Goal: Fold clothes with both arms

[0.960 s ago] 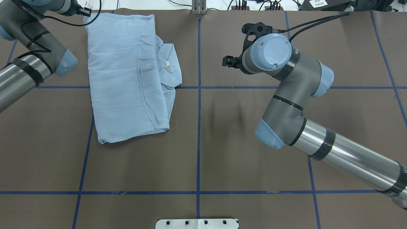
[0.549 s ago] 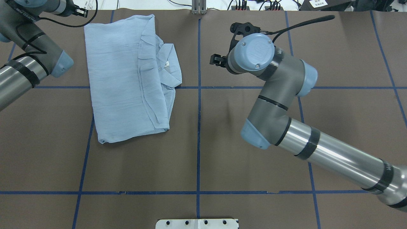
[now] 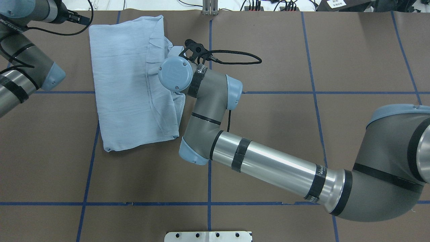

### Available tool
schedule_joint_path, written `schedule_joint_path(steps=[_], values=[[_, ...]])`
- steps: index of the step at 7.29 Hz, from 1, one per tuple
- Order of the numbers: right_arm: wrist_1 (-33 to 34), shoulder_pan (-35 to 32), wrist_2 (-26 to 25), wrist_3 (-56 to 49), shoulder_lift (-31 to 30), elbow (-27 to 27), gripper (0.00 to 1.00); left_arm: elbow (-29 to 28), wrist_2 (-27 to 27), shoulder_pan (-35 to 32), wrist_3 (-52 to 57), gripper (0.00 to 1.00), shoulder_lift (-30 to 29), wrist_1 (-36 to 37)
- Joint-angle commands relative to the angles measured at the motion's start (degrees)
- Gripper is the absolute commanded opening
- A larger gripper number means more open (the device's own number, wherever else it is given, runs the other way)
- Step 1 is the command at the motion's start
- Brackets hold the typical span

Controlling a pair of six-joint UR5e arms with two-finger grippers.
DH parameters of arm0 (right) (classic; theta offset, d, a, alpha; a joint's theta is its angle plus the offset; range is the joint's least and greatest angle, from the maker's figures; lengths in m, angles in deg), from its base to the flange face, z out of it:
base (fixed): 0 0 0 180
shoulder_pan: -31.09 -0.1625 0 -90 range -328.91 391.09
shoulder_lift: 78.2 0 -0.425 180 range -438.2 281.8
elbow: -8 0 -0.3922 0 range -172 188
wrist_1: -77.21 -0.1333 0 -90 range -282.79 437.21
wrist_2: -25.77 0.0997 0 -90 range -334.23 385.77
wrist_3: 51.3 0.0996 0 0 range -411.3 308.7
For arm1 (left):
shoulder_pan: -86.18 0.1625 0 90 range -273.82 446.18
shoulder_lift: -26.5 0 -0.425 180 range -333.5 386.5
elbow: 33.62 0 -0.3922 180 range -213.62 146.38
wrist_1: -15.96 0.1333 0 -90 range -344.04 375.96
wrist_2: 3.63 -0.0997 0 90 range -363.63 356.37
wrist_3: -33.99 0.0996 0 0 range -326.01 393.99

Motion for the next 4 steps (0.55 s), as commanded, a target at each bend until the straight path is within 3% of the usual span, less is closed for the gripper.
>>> schedule_joint_path(steps=[1, 4], values=[[-3.76, 0.92, -1.14, 1.57, 1.46, 4.85, 0.93, 0.23, 0.0, 0.09, -0.02, 1.0, 0.07, -0.01], [-3.67, 1.89, -2.03, 3.51, 1.46, 6.43, 0.81, 0.23, 0.0, 0.09, -0.02, 1.0, 0.24, -0.01]])
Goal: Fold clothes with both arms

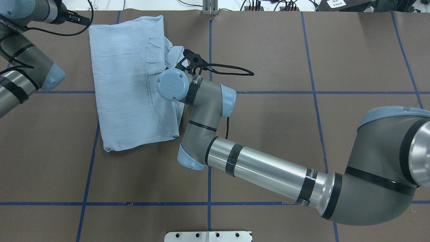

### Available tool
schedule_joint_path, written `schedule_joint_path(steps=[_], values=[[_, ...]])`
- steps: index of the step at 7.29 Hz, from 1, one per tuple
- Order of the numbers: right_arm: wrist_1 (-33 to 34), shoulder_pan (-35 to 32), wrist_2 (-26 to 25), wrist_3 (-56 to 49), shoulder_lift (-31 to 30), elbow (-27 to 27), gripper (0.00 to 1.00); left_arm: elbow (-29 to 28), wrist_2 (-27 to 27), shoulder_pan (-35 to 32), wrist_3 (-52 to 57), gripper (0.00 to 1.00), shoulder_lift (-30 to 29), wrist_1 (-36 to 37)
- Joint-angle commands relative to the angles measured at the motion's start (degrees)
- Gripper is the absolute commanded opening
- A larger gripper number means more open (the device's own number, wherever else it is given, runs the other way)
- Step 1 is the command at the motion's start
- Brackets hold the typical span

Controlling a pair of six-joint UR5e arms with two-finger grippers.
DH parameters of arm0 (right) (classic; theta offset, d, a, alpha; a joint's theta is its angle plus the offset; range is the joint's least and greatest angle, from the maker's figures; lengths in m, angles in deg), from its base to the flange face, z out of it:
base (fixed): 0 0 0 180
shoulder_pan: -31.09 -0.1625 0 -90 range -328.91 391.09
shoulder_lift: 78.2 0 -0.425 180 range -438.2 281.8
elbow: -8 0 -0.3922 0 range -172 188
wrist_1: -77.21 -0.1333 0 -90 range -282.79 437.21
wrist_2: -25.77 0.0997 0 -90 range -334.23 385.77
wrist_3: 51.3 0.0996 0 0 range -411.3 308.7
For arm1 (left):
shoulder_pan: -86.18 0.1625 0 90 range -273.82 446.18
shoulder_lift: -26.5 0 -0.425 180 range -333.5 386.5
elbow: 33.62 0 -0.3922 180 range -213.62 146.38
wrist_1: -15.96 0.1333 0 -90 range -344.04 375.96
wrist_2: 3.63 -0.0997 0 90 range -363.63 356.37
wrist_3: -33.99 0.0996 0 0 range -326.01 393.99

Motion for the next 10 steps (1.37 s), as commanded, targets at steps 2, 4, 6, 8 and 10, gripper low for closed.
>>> schedule_joint_path(steps=[2, 4, 6, 8, 10], values=[[-0.04, 0.52, -0.86, 0.44, 0.12, 1.34, 0.73, 0.01, 0.0, 0.01, 0.0, 1.0, 0.34, 0.0], [-0.04, 0.61, -1.04, 0.44, 0.21, 1.35, 0.55, 0.01, 0.0, 0.01, 0.0, 1.0, 0.34, 0.0], [-0.04, 0.96, -1.82, 0.52, 0.64, 1.43, 0.46, 0.01, 0.0, 0.01, 0.0, 1.0, 0.34, 0.0], [-0.04, 1.05, -2.18, 0.35, 1.0, 1.35, 0.0, 0.09, 0.09, 0.01, 0.0, 1.0, 0.34, 0.0], [0.31, 1.05, -2.09, -0.18, 0.82, 0.04, 0.0, 0.18, 0.09, 0.01, 0.0, 1.0, 0.34, 0.0]])
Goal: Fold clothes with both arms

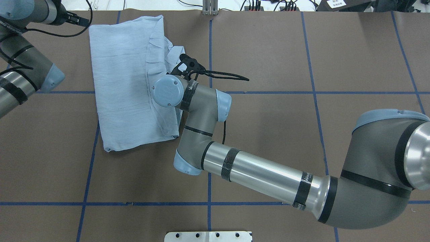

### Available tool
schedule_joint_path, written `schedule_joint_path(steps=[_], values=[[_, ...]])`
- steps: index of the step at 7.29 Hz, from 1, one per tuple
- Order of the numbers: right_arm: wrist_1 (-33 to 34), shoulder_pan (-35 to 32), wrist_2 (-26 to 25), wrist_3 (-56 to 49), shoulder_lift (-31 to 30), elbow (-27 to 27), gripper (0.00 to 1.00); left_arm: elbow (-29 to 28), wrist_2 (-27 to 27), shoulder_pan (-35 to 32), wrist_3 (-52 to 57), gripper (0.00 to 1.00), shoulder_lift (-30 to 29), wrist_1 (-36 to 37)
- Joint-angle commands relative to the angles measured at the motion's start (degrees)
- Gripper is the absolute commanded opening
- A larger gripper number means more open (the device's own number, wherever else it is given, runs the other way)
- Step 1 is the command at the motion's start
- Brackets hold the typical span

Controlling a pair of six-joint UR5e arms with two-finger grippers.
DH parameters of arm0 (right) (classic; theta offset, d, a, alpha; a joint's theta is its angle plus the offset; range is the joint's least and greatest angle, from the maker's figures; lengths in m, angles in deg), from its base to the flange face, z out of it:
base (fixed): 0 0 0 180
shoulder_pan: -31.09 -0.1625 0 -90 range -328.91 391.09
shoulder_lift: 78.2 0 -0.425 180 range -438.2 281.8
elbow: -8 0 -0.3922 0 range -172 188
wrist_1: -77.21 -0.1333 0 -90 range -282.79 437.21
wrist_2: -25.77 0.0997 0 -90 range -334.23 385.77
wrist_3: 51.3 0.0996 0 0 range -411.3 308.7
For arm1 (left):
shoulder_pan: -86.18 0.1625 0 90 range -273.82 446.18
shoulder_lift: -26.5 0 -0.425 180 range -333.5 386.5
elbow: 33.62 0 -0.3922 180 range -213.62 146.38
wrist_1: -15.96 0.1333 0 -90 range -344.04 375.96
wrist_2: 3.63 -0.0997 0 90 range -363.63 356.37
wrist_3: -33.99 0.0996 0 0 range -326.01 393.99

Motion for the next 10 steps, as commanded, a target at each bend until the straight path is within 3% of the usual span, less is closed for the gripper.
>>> schedule_joint_path(steps=[1, 2, 6, 8, 9, 10], values=[[2.2, 0.01, 0.1, -1.27, -1.15, -4.53, 0.0, 0.16, 0.0, 0.0, 0.0, 1.0, 0.0, 0.0], [10.31, 0.01, 0.19, -1.54, -3.86, -12.14, 0.0, 0.42, 1.92, 0.0, 0.0, 1.0, 0.26, -0.09], [14.08, 1.06, -0.42, -2.58, -30.1, -43.35, 0.0, 2.8, 3.17, 0.0, 0.09, 1.0, 2.11, -0.09], [14.17, 2.02, -1.64, -3.3, -40.49, -53.48, 0.0, 3.06, 3.17, 0.0, 0.09, 1.0, 2.11, -0.09], [14.17, 3.33, -4.09, -3.3, -42.36, -54.65, 0.0, 3.06, 3.17, 0.0, 0.09, 1.0, 2.11, -0.09], [14.35, 4.3, -4.29, -4.43, -42.47, -54.4, 0.99, 3.06, 3.17, 0.09, 0.09, 1.0, 2.11, 0.0]])
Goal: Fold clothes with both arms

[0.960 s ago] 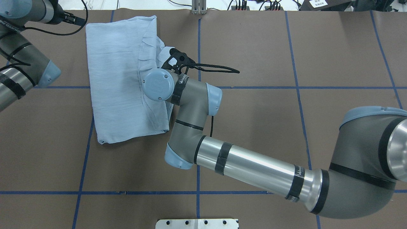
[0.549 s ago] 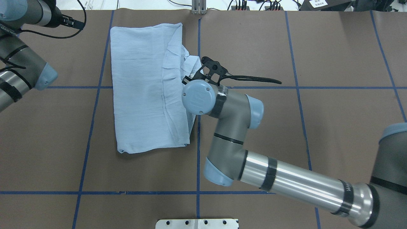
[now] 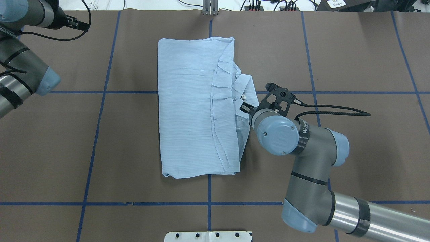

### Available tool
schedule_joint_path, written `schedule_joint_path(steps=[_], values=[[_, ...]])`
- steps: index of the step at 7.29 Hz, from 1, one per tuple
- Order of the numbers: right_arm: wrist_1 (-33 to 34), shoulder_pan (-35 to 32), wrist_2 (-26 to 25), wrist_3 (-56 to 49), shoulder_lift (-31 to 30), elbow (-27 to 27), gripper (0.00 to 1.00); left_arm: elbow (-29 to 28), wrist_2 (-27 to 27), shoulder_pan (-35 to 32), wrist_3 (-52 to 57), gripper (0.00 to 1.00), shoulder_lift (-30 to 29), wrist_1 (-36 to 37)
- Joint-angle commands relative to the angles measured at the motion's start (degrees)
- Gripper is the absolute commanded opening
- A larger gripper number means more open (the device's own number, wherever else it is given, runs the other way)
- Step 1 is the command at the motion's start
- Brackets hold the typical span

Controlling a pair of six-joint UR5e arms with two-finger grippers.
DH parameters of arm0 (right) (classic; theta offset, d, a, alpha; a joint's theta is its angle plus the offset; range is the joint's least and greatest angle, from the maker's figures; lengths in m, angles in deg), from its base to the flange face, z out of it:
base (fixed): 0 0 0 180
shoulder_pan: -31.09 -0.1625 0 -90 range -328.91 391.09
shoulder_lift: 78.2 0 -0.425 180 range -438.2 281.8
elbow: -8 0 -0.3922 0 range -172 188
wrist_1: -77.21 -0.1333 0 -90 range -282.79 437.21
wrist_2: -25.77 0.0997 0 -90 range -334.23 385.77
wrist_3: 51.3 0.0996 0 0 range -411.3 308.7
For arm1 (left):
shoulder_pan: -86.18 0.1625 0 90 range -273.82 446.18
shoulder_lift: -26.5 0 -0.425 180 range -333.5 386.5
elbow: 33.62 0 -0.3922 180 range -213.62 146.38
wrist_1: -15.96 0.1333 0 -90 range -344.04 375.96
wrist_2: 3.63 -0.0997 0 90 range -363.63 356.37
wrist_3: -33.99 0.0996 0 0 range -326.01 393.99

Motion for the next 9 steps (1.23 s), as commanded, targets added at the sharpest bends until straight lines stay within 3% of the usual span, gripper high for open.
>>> schedule_joint_path(steps=[1, 2, 4, 5, 6, 8, 9], values=[[0.24, 1.01, -0.71, -5.25, -1.2, -1.47, 1.0, 0.03, 0.0, 0.15, 0.0, 1.0, 0.0, 0.07], [0.33, -1.08, 1.46, -12.52, -1.02, -3.12, 1.0, 0.03, 0.0, 0.15, 0.0, 1.0, 0.0, 0.07], [1.02, -6.62, 11.91, -20.64, -0.23, -2.88, 1.0, 0.03, 0.09, 0.15, 0.0, 1.0, 0.0, 0.07], [6.69, -6.64, 11.94, -22.5, 5.34, -0.35, 1.0, 0.03, 0.87, 0.15, 0.0, 1.0, 0.0, 0.07], [12.75, -6.56, 11.95, -22.69, 13.67, 5.76, 1.0, 0.03, 1.14, 0.15, 0.0, 1.0, 0.0, -0.02], [14.39, -6.47, 11.86, -24.7, 26.34, 24.01, 1.0, 0.03, 1.14, 0.15, 0.0, 1.0, 0.0, -0.02], [14.48, -6.47, 11.94, -26.2, 28.93, 28.02, 1.0, 0.03, 1.14, 0.15, 0.0, 1.0, 0.0, 0.07]])
